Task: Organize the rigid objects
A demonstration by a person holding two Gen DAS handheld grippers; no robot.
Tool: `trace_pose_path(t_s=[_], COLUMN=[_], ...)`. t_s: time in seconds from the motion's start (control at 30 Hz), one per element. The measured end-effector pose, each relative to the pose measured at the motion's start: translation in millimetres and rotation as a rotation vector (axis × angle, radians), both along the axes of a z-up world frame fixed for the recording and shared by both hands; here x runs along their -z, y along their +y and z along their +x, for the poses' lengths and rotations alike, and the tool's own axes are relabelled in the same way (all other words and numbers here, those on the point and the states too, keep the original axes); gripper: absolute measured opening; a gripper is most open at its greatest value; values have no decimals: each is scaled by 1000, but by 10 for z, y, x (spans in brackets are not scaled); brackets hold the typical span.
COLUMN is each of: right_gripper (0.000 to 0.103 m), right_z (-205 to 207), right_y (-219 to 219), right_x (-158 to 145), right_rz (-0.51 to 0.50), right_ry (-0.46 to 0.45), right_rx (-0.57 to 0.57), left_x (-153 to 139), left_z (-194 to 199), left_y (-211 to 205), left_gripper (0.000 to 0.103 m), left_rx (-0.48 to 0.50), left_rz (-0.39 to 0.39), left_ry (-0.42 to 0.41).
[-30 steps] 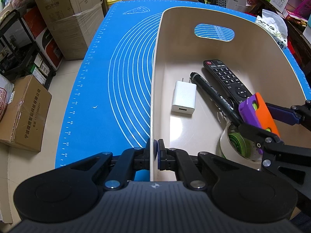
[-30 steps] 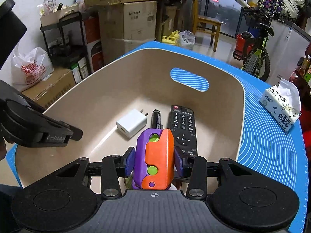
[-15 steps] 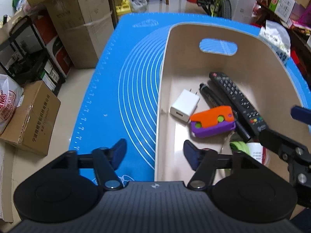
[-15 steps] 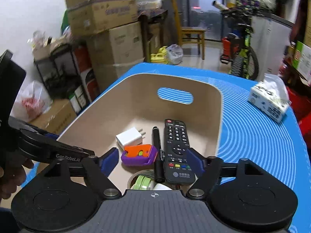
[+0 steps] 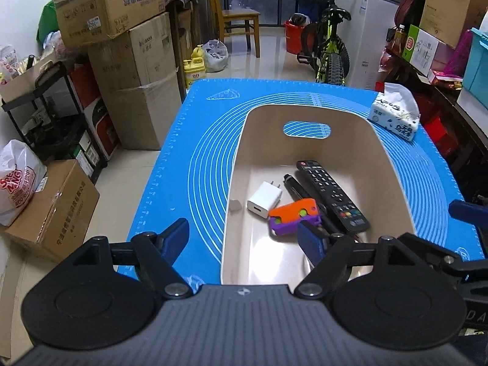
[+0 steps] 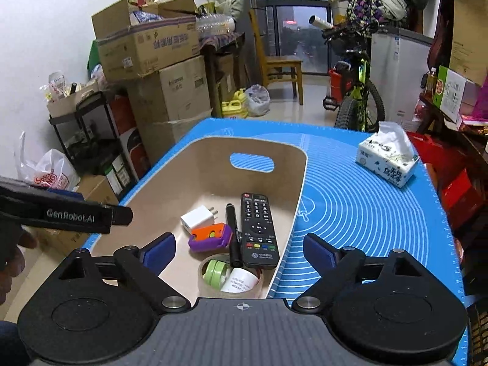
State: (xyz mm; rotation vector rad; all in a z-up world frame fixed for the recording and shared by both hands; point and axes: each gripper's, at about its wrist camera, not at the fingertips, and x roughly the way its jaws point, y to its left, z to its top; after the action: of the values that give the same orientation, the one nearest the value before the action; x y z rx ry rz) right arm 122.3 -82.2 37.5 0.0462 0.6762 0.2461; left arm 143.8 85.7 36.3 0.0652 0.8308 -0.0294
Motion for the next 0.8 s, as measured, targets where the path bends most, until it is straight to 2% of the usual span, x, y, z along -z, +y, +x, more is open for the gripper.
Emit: trace_pose_path(t_s=[0.13,0.3,0.47,0.8], right_gripper=[96,97,100,100], right_z=[-227,-543,-858,-1442], right_y=[-70,-171,-268,-418], right_x=[-134,-285,-424,-582], right_rz=[13,17,15,-18], right_ry=[-12,-7,-17,-32], right_rx=[4,9,19,42], left_x=[-106,-262,-395,-487], left_z=[-236,-558,-871,-1398], left_y=[-111,-210,-345,-505], left_gripper=[78,78,78,78], left_rx=[-2,-1,3,21], left_rz=[39,23,64,63], left_ry=[-21,-35,-62,-75])
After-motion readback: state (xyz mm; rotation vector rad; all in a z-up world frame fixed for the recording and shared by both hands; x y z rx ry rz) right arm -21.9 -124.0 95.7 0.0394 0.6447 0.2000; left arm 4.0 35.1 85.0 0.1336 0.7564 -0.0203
